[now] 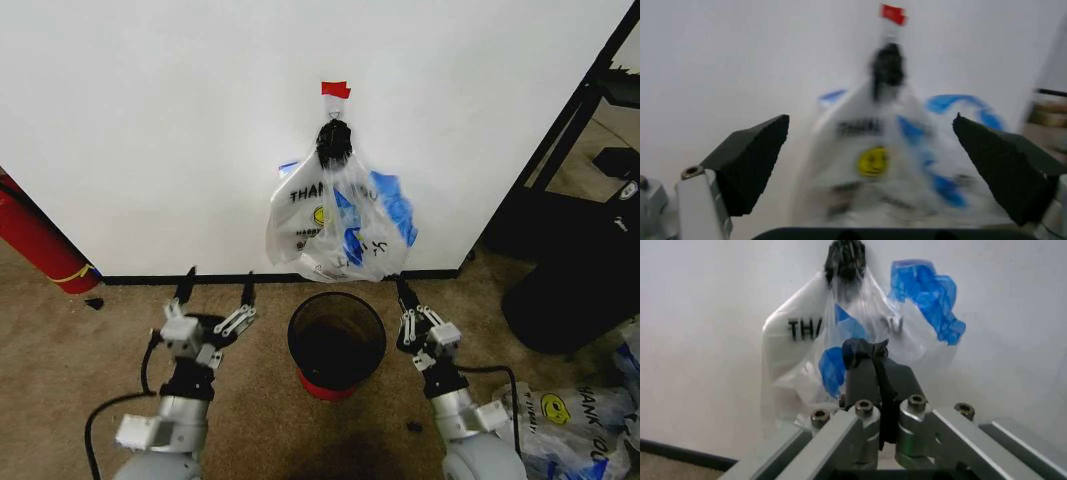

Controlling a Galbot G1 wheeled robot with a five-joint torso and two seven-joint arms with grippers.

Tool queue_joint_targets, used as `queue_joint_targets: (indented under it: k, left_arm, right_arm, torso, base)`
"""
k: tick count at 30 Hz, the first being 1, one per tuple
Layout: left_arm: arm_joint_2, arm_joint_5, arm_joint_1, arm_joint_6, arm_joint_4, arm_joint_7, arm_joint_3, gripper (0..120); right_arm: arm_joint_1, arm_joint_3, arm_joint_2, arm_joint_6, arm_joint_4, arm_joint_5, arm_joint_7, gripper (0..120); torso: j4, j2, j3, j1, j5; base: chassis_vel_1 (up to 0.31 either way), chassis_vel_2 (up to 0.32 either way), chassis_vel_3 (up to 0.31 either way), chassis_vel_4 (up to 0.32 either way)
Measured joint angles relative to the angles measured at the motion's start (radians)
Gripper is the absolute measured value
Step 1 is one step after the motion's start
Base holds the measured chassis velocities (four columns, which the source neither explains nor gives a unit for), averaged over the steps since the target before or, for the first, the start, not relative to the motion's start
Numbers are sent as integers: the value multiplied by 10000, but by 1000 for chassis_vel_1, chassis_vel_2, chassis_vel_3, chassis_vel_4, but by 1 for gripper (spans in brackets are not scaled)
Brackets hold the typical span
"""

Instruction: Pick up the garbage bag from the wall and place it over the trash bin.

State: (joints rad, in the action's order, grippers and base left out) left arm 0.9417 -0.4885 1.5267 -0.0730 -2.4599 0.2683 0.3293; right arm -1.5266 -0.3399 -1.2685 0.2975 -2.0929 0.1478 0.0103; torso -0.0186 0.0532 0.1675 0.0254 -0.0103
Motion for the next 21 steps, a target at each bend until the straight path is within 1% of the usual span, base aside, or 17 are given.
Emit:
queue_joint_targets:
  k: [1,2,4,5,6,7,8,9,10,11,12,13,14,15,16,19,21]
  left_arm:
    - [0,0,0,0,0,0,0,97]
    - [-254,-405,-191,227,-105,14,-34,97]
    - [-1316,-2102,-1330,1074,-368,127,-393,95]
    - [-1675,-2668,-1920,1383,-389,210,-696,94]
    - [-2124,-3482,-2961,1816,-368,359,-1380,94]
    - [-2420,-4187,-4211,2189,-210,515,-2237,93]
    - [-2520,-4707,-5324,2456,11,646,-2963,93]
    - [-2520,-4707,-5324,2456,11,646,-2963,93]
    - [-2528,-5108,-6208,2645,235,748,-3504,93]
    - [-2440,-5591,-7461,2882,658,867,-4341,92]
    - [-2329,-5739,-8126,2956,977,905,-4861,92]
    - [-2258,-5791,-8484,2995,1173,917,-5156,92]
    - [-2003,-5864,-9443,3060,1811,969,-6047,91]
    - [-1881,-5880,-9797,3087,2097,982,-6389,91]
    - [-1881,-5880,-9797,3087,2097,982,-6389,91]
    - [-1273,-6042,-11012,3237,3249,1099,-7438,90]
    - [-820,-6168,-11500,3356,3926,1197,-7871,87]
  right_arm:
    - [0,0,0,0,0,0,0,0]
    - [23,22,4,-13,30,-28,-1,0]
    - [43,59,-55,-21,111,-203,-5,0]
    - [23,61,-95,-19,131,-279,-9,0]
    - [-18,62,-171,-11,154,-385,-16,0]
    - [-64,60,-232,1,167,-476,-20,0]
    - [-95,49,-270,15,172,-533,-26,0]
    - [-95,49,-270,15,172,-533,-26,0]
    - [-121,33,-290,22,178,-563,-29,0]
    - [-145,5,-304,36,179,-577,-33,0]
    - [-157,-14,-304,42,180,-578,-35,0]
    - [-165,-30,-303,46,179,-578,-37,0]
    - [-214,-105,-298,63,152,-575,-39,0]
    - [-239,-140,-294,64,127,-571,-40,0]
    - [-239,-140,-294,64,127,-571,-40,0]
    - [-352,-291,-256,74,-30,-510,-35,0]
    - [-415,-391,-209,76,-120,-452,-35,0]
  torso:
    - [0,0,0,0,0]
    - [3,0,0,0,0]
    - [7,0,0,0,1]
    - [6,0,0,0,0]
    - [7,-1,1,0,2]
    - [5,0,0,0,2]
    - [3,-1,1,0,1]
    - [3,-1,1,0,1]
    - [3,0,1,0,1]
    - [2,-1,1,0,5]
    - [4,0,0,0,6]
    - [4,-1,1,0,4]
    - [4,-1,1,1,3]
    - [4,-1,1,0,4]
    - [4,-1,1,0,4]
    - [0,-1,1,1,5]
    - [6,-1,1,0,3]
  base:
    - [0,0,0,0]
    - [0,0,0,0]
    - [0,0,0,0]
    - [0,0,0,0]
    - [0,0,0,0]
    - [0,0,0,0]
    - [0,0,0,0]
    - [0,0,0,0]
    - [0,0,0,0]
    - [0,0,0,0]
    - [0,0,0,0]
    - [0,0,0,0]
    - [0,0,0,0]
    - [0,0,0,0]
    - [0,0,0,0]
    - [0,0,0,0]
    - [0,0,0,0]
